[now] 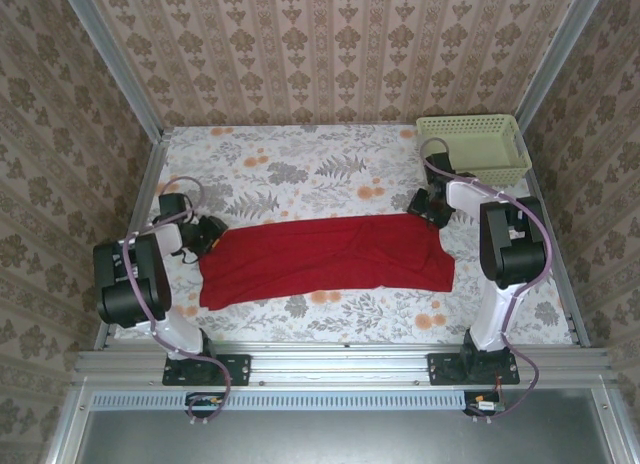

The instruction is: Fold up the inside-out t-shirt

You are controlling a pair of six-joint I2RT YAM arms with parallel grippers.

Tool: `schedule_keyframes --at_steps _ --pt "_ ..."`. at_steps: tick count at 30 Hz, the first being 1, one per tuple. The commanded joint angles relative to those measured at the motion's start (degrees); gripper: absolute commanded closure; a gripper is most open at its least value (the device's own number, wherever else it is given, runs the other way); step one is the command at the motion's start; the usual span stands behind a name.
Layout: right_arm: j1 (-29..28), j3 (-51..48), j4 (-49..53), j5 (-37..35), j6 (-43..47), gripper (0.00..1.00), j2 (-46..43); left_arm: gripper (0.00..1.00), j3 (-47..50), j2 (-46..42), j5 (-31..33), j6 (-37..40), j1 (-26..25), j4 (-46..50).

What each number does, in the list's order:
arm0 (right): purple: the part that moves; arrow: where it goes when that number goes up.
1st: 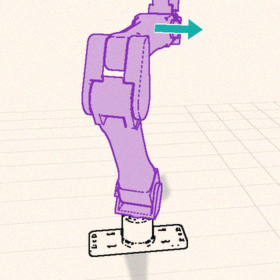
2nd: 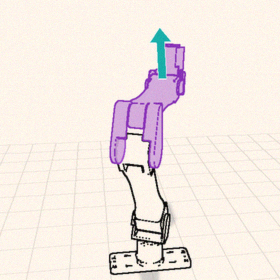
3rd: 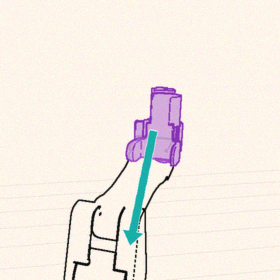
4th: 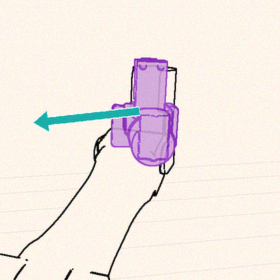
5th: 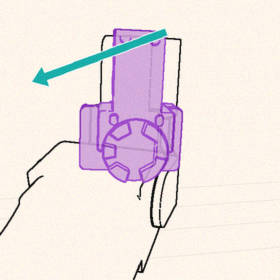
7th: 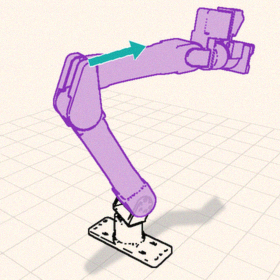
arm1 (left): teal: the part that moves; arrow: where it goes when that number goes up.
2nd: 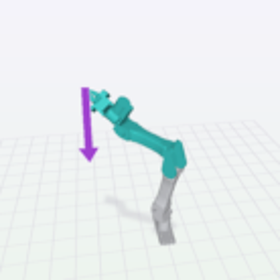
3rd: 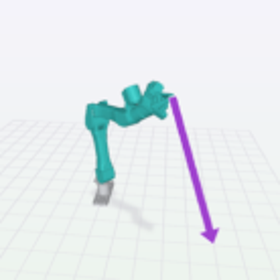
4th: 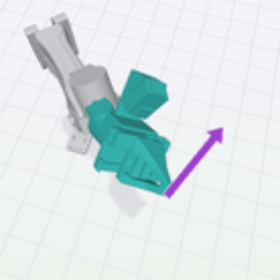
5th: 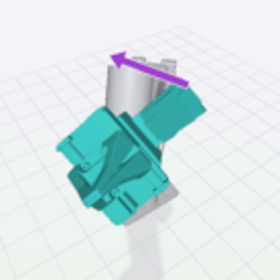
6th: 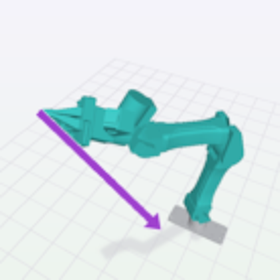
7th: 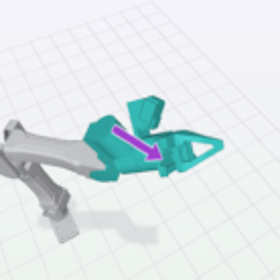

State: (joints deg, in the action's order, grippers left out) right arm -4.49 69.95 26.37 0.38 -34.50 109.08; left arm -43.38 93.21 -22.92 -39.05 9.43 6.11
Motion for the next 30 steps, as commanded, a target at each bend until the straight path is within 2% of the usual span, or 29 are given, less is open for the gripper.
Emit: schedule_keyframes --at_steps 1,3,5,8,11,14,20,23,25,30 --pt "2.0 -1.7 -0.2 -0.6 1.4 0.46 0.6 0.56 1.6 0.2 3.5 -0.4 1.7 2.8" --pt "1.9 -1.7 -0.6 2.1 3.4 0.42 -1.7 0.52 0.4 -0.6 1.7 0.1 1.4 3.7" --pt "1.8 -2.4 0.4 3.4 5.9 0.33 -6.0 0.48 -1.7 -2.1 0.7 1.4 0.6 7.0" --pt "1.8 -4.5 3.6 1.2 7.8 0.2 -13.0 0.39 -3.2 -6.7 2.3 3.1 -1.6 11.5" --pt "1.8 -6.8 8.0 -1.3 8.5 0.14 -16.6 0.33 -2.6 -11.5 4.5 4.3 -3.6 14.9" --pt "1.8 -8.2 11.4 -2.5 7.9 0.1 -16.3 0.3 0.4 -14.6 4.8 4.2 -4.6 15.0" --pt "1.0 -9.5 11.6 -1.7 5.9 0.05 -12.5 0.26 6.8 -16.8 3.5 2.8 -4.9 12.1" --pt "-0.6 -8.9 11.4 -0.8 5.3 0.06 -10.1 0.24 9.3 -16.7 4.1 2.1 -4.9 10.7" --pt "-1.5 -8.5 11.8 -0.4 4.2 0.08 -8.5 0.23 9.6 -15.5 7.4 1.6 -4.9 12.4" --pt "-4.4 -6.2 12.3 1.1 1.8 0.24 -4.2 0.19 12.1 -13.9 10.6 -0.2 -4.5 11.8"
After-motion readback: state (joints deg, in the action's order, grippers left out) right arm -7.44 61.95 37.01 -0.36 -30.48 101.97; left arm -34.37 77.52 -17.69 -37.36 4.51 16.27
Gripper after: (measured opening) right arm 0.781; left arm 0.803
